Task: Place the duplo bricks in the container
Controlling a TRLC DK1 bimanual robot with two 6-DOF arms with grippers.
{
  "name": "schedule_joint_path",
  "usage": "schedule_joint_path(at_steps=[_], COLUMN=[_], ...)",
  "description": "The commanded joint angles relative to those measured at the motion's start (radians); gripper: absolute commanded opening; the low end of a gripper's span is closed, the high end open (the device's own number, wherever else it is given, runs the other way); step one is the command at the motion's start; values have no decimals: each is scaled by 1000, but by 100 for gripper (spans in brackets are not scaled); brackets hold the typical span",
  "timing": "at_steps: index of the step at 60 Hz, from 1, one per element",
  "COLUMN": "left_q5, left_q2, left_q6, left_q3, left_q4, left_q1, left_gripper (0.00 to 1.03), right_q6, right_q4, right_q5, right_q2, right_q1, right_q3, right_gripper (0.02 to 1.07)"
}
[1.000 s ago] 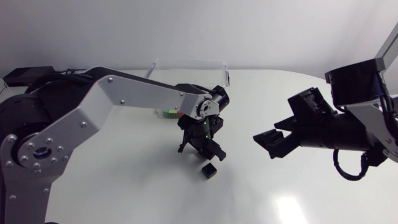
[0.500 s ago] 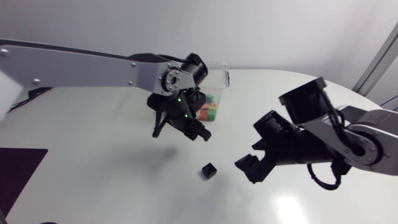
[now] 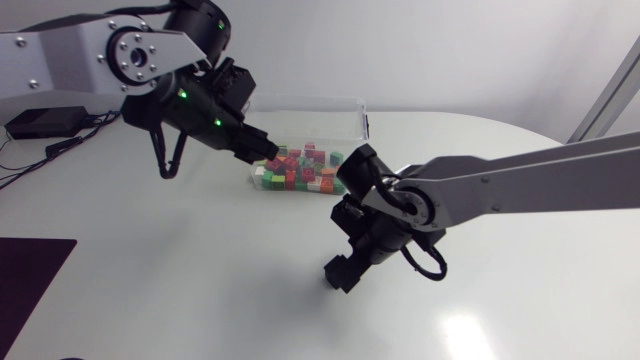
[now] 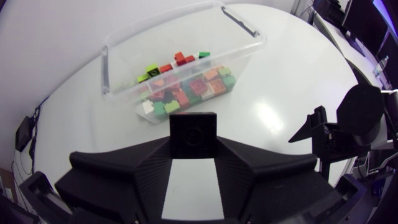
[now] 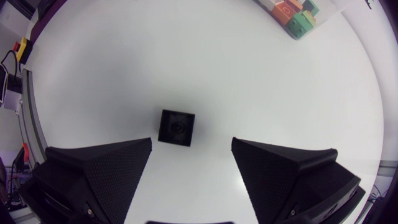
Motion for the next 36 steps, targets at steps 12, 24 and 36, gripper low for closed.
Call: schedule_joint_path(at_steps=[12, 24, 36], left_q5=[-1, 20, 49], left_q2=[-32, 44, 108], left_q6=[48, 48, 47], left_q3=[40, 115, 166], left_q4=[91, 145, 196], left_q1=[86, 101, 112], left_gripper=[37, 37, 37], right_q6=[43, 53, 55], right_q4=[-61, -76, -108], right_q5=[12, 43, 55], right_q2=[138, 212, 223], right_q1=[45, 68, 64], right_q3=[119, 149, 154], right_gripper=[79, 61, 33])
